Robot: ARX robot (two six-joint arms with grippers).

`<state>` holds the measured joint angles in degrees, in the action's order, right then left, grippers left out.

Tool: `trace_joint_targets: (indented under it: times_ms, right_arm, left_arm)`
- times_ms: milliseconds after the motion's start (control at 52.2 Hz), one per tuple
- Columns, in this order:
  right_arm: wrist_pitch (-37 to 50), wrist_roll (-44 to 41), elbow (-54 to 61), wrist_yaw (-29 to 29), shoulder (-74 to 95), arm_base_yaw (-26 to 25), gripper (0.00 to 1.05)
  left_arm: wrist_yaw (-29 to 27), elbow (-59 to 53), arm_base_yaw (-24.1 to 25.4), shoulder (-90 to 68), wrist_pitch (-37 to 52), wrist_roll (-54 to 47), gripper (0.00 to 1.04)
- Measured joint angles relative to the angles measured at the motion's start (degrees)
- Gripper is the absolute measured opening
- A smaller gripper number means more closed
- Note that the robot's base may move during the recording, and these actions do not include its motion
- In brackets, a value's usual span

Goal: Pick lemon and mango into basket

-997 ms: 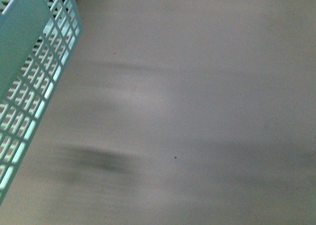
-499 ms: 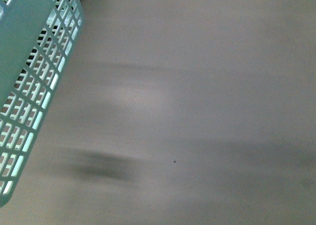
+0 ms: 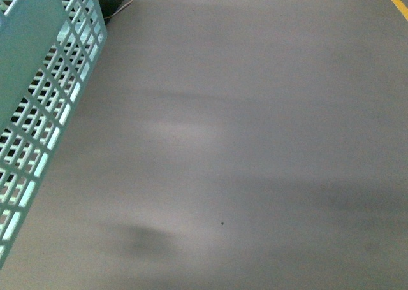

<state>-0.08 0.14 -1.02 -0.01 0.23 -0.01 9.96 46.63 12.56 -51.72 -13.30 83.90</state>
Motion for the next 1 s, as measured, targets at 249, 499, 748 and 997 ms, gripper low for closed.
trace_joint_targets:
  times_ms: [249,499,748,997]
  right_arm:
    - [0.0,0.0,0.0,0.0,0.0,0.0,0.96]
    - [0.0,0.0,0.0,0.0,0.0,0.0,0.96]
    - [0.0,0.0,0.0,0.0,0.0,0.0,0.96]
    - [0.0,0.0,0.0,0.0,0.0,0.0,0.96]
  left_arm:
    - [0.1,0.1,0.0,0.0,0.0,0.0,0.06]
    - [0.0,0.1,0.0,0.0,0.0,0.0,0.06]
    - [0.0,0.2,0.0,0.0,0.0,0.0,0.06]
    - [0.0,0.2,0.0,0.0,0.0,0.0,0.06]
